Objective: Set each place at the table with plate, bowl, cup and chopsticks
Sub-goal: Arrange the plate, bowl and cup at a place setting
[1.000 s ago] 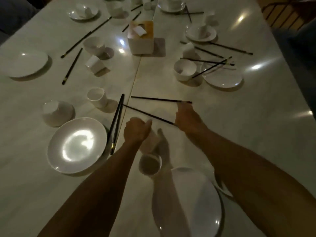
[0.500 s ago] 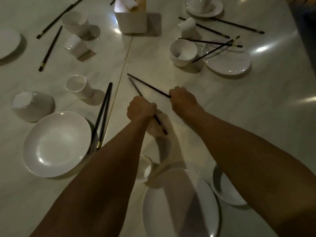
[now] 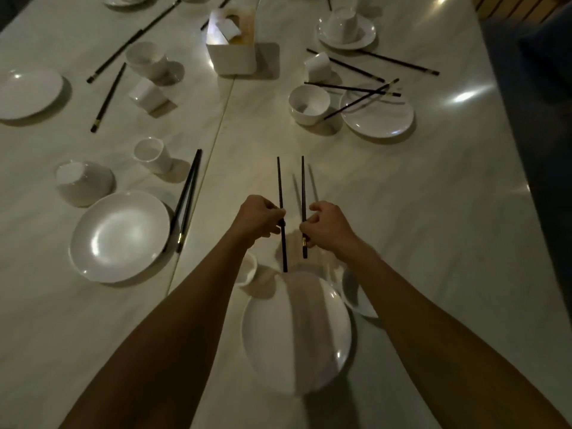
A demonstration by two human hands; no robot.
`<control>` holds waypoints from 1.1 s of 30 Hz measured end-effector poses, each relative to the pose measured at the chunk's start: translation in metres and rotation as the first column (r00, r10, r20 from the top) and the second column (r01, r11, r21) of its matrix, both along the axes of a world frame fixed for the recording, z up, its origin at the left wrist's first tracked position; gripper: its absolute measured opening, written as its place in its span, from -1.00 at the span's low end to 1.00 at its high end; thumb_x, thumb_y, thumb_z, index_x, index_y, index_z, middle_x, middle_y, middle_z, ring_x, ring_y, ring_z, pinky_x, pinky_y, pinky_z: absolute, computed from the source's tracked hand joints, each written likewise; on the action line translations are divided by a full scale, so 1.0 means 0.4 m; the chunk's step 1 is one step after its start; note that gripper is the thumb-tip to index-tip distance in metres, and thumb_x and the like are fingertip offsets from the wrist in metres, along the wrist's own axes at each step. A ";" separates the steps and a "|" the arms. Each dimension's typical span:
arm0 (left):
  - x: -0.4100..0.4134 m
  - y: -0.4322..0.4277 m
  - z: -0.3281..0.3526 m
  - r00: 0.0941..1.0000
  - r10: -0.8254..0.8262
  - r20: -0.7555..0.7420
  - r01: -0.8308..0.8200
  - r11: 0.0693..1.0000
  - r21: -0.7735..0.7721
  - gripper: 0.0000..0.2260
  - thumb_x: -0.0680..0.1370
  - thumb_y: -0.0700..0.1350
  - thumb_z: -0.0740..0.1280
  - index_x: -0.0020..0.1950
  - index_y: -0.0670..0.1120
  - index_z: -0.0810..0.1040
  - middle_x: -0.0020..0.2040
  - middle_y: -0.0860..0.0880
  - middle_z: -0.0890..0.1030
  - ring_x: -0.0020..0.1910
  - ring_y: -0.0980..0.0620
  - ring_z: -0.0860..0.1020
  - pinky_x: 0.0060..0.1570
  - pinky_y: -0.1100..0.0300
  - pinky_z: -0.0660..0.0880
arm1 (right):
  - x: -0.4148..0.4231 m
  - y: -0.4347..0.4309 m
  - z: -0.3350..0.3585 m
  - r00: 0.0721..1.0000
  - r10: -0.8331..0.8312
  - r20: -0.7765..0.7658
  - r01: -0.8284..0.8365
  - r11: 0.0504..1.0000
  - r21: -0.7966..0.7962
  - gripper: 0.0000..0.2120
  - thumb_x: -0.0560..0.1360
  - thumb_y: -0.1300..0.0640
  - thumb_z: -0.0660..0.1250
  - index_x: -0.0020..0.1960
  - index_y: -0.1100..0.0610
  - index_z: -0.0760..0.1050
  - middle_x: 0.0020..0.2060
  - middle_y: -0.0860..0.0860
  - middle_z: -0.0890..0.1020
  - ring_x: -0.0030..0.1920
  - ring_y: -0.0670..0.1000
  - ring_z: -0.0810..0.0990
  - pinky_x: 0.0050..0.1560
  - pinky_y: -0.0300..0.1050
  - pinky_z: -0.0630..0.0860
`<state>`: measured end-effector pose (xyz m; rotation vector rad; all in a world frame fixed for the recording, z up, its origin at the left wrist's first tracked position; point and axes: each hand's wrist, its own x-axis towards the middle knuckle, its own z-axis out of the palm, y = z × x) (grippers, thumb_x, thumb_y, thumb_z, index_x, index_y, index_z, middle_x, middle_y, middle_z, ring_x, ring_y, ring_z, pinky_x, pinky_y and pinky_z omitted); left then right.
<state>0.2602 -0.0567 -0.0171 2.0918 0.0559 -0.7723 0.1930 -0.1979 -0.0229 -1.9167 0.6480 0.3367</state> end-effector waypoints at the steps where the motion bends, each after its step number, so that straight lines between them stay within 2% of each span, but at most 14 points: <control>1: -0.029 -0.001 0.007 1.000 0.005 -0.007 -0.005 1.000 -0.009 -0.88 0.58 -0.13 0.33 -0.03 -0.18 0.58 -0.20 -0.07 0.65 -0.27 0.06 0.64 -0.28 0.21 0.56 | -0.034 0.007 0.009 1.000 0.009 0.006 -0.009 1.000 0.005 -0.47 0.46 0.31 0.37 0.40 0.24 0.35 -0.17 0.15 0.63 -0.19 0.13 0.67 -0.11 0.05 0.66; 5: -0.143 0.001 0.030 0.999 0.022 -0.049 -0.025 0.998 -0.060 -0.85 0.57 -0.14 0.35 -0.02 -0.23 0.61 -0.18 -0.13 0.68 -0.30 0.03 0.64 -0.37 0.25 0.52 | -0.164 0.049 0.030 0.999 0.021 -0.027 -0.019 0.997 0.073 -0.58 0.47 0.32 0.37 0.32 0.21 0.44 -0.14 0.17 0.64 -0.17 0.14 0.68 -0.17 0.05 0.67; 8: -0.220 0.015 0.030 0.997 0.015 -0.073 -0.021 0.997 -0.080 -0.87 0.57 -0.17 0.35 -0.04 -0.24 0.62 -0.13 -0.18 0.67 -0.30 0.02 0.63 -0.39 0.27 0.53 | -0.246 0.081 0.037 1.000 0.003 -0.023 0.000 0.993 0.114 -0.65 0.49 0.36 0.35 0.27 0.23 0.49 -0.29 0.08 0.61 -0.26 0.10 0.67 -0.24 0.00 0.66; 11: -0.289 0.038 0.022 0.995 0.014 -0.100 -0.024 0.995 -0.101 -0.83 0.57 -0.18 0.34 0.03 -0.28 0.60 -0.12 -0.19 0.66 -0.27 0.01 0.63 -0.38 0.29 0.55 | -0.326 0.108 0.035 1.000 -0.016 -0.010 0.017 0.993 0.113 -0.65 0.49 0.35 0.34 0.27 0.21 0.50 -0.42 -0.02 0.54 -0.25 0.06 0.64 -0.13 0.11 0.66; 13: -0.332 0.057 0.013 0.995 0.020 -0.101 -0.032 0.992 -0.119 -0.83 0.57 -0.19 0.35 0.04 -0.28 0.60 -0.15 -0.16 0.66 -0.27 0.01 0.63 -0.40 0.33 0.53 | -0.378 0.130 0.031 0.999 -0.016 -0.035 0.021 0.990 0.139 -0.65 0.50 0.32 0.36 0.27 0.17 0.49 -0.35 -0.02 0.59 -0.20 0.04 0.67 -0.12 0.07 0.66; 15: -0.376 0.076 0.002 0.996 0.021 -0.085 -0.032 0.991 -0.131 -0.88 0.57 -0.20 0.34 0.02 -0.25 0.60 -0.16 -0.13 0.64 -0.25 0.03 0.63 -0.40 0.36 0.53 | -0.427 0.153 0.026 0.996 -0.051 -0.067 0.063 0.978 0.197 -0.66 0.51 0.32 0.36 0.27 0.18 0.49 -0.20 0.04 0.64 -0.14 0.05 0.68 -0.20 -0.10 0.66; 17: -0.420 0.093 -0.013 0.997 0.024 -0.076 -0.033 0.992 -0.124 -0.92 0.57 -0.21 0.33 -0.02 -0.20 0.60 -0.15 -0.10 0.64 -0.22 0.04 0.63 -0.37 0.35 0.53 | -0.472 0.176 0.019 0.993 -0.083 -0.084 0.101 0.965 0.242 -0.68 0.52 0.32 0.35 0.26 0.18 0.49 -0.13 0.06 0.64 -0.11 0.02 0.67 -0.24 -0.19 0.63; 21: -0.497 0.127 -0.057 0.997 0.019 -0.075 -0.023 0.998 -0.065 -0.93 0.56 -0.22 0.34 -0.04 -0.18 0.61 -0.17 -0.07 0.65 -0.23 0.04 0.64 -0.35 0.31 0.55 | -0.552 0.216 -0.011 0.993 -0.070 -0.092 0.092 0.962 0.257 -0.66 0.52 0.30 0.34 0.27 0.10 0.51 -0.11 0.12 0.66 -0.07 0.05 0.67 -0.09 -0.04 0.66; 23: -0.528 0.144 -0.078 0.997 0.018 -0.080 -0.021 0.999 -0.035 -0.94 0.56 -0.22 0.35 -0.08 -0.16 0.61 -0.19 -0.07 0.66 -0.25 0.04 0.65 -0.33 0.27 0.58 | -0.584 0.235 -0.023 0.995 -0.041 -0.095 0.061 0.975 0.213 -0.68 0.51 0.25 0.38 0.24 0.06 0.54 -0.20 0.07 0.65 -0.14 0.01 0.67 -0.10 -0.08 0.65; 26: -0.555 0.163 -0.097 0.996 0.033 -0.088 -0.035 0.999 -0.023 -0.91 0.56 -0.22 0.35 -0.03 -0.21 0.63 -0.16 -0.14 0.68 -0.24 -0.01 0.69 -0.20 0.06 0.66 | -0.604 0.256 -0.041 0.997 -0.014 -0.072 0.017 0.999 0.042 -0.77 0.50 0.16 0.40 0.15 0.05 0.59 -0.42 -0.13 0.52 -0.40 -0.17 0.51 -0.38 -0.32 0.43; 27: -0.558 0.166 -0.101 0.996 0.033 -0.081 -0.035 0.999 -0.024 -0.90 0.56 -0.22 0.35 -0.02 -0.23 0.63 -0.16 -0.16 0.68 -0.24 -0.02 0.69 -0.17 0.01 0.66 | -0.602 0.263 -0.043 0.997 -0.005 -0.071 0.003 1.000 -0.020 -0.80 0.51 0.14 0.39 0.14 0.05 0.60 -0.40 -0.14 0.52 -0.40 -0.18 0.50 -0.40 -0.33 0.39; 29: -0.560 0.171 -0.104 0.999 0.011 -0.050 -0.012 1.000 -0.013 -0.89 0.55 -0.22 0.36 -0.01 -0.23 0.63 -0.16 -0.15 0.68 -0.23 -0.01 0.68 -0.14 0.02 0.65 | -0.592 0.272 -0.047 0.996 0.014 -0.084 -0.026 0.990 -0.136 -0.82 0.52 0.10 0.37 0.11 0.06 0.61 -0.26 -0.08 0.61 -0.29 -0.12 0.57 -0.36 -0.27 0.49; 31: -0.561 0.175 -0.106 1.000 -0.003 -0.029 0.003 1.000 -0.011 -0.89 0.54 -0.20 0.37 -0.01 -0.22 0.64 -0.17 -0.15 0.68 -0.22 -0.01 0.68 -0.14 0.03 0.65 | -0.582 0.274 -0.050 0.995 0.018 -0.098 -0.037 0.981 -0.190 -0.82 0.52 0.09 0.37 0.10 0.07 0.61 -0.14 -0.01 0.67 -0.20 -0.04 0.64 -0.23 -0.16 0.60; 33: -0.561 0.177 -0.107 1.000 -0.015 -0.018 0.014 1.000 -0.006 -0.90 0.54 -0.19 0.38 -0.02 -0.21 0.64 -0.19 -0.15 0.68 -0.24 -0.02 0.68 -0.17 0.07 0.65 | -0.575 0.272 -0.053 0.994 0.015 -0.108 -0.038 0.977 -0.211 -0.81 0.51 0.10 0.38 0.12 0.08 0.60 -0.10 0.02 0.68 -0.15 0.00 0.65 -0.17 -0.12 0.62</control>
